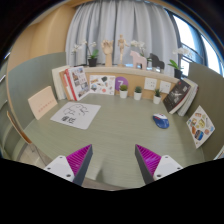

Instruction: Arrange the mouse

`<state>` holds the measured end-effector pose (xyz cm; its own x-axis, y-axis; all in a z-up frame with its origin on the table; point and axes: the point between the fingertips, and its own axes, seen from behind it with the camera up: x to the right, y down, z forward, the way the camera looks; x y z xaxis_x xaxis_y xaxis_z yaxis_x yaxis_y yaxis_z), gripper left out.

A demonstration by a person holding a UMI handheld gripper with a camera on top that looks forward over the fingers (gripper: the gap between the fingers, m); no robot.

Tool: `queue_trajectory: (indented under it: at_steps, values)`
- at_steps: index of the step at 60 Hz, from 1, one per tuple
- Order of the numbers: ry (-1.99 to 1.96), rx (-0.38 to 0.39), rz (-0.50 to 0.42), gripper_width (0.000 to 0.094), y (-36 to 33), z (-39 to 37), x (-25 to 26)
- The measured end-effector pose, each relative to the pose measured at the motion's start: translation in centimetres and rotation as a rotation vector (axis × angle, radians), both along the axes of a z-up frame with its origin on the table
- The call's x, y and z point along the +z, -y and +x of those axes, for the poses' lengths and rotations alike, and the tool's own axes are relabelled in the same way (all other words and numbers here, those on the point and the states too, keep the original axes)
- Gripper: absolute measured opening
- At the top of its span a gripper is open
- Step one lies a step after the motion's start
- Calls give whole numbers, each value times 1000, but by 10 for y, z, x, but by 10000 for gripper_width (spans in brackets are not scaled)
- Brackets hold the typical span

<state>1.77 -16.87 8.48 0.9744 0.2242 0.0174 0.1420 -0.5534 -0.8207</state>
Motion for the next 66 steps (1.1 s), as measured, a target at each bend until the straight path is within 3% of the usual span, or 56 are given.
queue_trajectory:
  at_steps: [12,20,36,53,58,66]
  values:
    - [44,-154,-46,862,-72,121,-45]
    - [67,-215,-77,860,-128,177,-64]
    - [86,-227,-110,861,-226,225,-86]
    - [43,-235,-150,858,-283,236,-89]
    - [10,-255,-174,814,-289,237,-92]
    - [-12,-280,-176,645,-295,235,-95]
